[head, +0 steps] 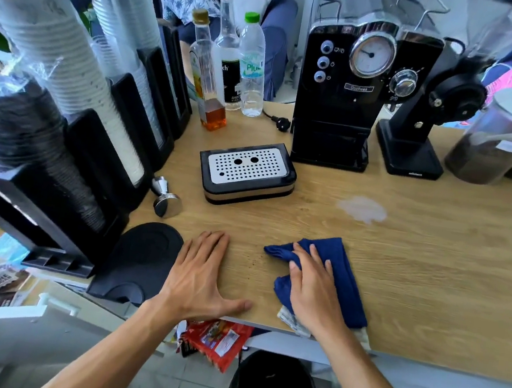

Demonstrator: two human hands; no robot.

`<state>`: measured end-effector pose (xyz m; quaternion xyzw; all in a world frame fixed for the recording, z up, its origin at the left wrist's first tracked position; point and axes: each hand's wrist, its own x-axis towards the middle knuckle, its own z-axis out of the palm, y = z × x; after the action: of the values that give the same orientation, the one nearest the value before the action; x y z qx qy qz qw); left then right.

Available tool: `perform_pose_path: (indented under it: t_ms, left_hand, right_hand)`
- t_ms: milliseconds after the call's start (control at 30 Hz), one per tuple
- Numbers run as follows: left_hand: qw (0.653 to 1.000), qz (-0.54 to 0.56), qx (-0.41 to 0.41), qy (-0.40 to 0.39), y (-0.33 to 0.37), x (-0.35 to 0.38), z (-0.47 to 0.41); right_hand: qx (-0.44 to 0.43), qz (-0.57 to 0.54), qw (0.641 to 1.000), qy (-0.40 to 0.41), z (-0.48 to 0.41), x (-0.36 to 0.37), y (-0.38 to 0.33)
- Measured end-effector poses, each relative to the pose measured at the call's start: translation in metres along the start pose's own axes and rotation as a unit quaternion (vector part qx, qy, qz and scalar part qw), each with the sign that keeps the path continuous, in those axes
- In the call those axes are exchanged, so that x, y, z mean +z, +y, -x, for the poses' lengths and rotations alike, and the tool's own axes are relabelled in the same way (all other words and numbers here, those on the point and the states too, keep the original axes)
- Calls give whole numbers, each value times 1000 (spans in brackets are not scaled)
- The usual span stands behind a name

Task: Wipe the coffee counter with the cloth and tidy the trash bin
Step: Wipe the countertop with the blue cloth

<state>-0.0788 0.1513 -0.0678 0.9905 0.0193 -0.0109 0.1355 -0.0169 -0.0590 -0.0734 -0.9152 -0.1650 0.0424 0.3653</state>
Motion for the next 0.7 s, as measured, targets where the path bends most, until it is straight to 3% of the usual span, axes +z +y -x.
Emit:
perform_pose_path:
  t_ms: [200,467,700]
  left_hand:
    - [999,-28,-14,-23,-4,-5,0]
    - [999,-17,-23,-30,-3,-5,0]
    - [999,-19,-24,-25,-5,-3,2]
  right_hand:
    - [86,-88,991,44,-22,6,-16]
    - [32,39,999,-19,-54,29,-28]
    - [-17,7,1000,-21,-6,17,-16]
